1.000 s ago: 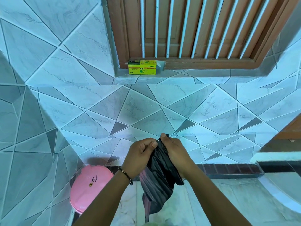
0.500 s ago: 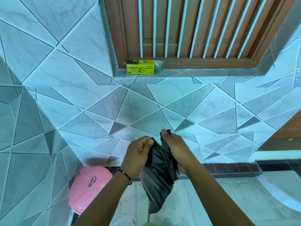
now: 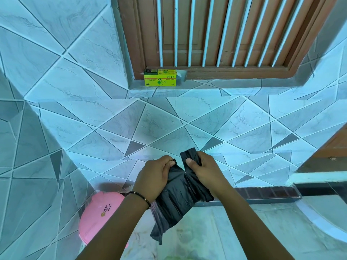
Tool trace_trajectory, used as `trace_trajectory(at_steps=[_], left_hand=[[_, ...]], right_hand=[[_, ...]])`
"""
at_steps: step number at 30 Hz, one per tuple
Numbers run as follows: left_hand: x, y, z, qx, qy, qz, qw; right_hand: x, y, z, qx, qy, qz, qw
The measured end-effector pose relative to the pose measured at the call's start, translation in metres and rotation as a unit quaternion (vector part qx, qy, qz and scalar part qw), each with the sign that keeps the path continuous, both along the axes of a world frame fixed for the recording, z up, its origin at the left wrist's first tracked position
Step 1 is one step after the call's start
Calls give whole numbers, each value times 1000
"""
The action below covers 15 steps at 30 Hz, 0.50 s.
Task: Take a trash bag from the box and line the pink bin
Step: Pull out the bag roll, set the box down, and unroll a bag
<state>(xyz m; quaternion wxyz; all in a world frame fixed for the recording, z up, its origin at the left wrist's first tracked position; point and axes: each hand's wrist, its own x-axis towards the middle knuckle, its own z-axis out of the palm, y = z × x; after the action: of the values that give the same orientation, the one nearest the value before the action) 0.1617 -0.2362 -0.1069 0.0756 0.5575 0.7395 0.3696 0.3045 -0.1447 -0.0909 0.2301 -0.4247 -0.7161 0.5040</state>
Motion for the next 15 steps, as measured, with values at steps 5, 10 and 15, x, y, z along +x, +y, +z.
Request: trace_trajectory(at_steps=[5, 10, 15], left_hand=[[-6, -1, -2, -8, -30, 8, 1000], [-6, -3, 7, -88, -73, -55, 992], [6, -1, 18, -207, -148, -184, 950]], right_hand=[[8, 11, 1, -1, -10, -45, 999], [4, 6, 1, 11, -1, -47, 999], [2, 0, 12, -1, 72, -25, 997]])
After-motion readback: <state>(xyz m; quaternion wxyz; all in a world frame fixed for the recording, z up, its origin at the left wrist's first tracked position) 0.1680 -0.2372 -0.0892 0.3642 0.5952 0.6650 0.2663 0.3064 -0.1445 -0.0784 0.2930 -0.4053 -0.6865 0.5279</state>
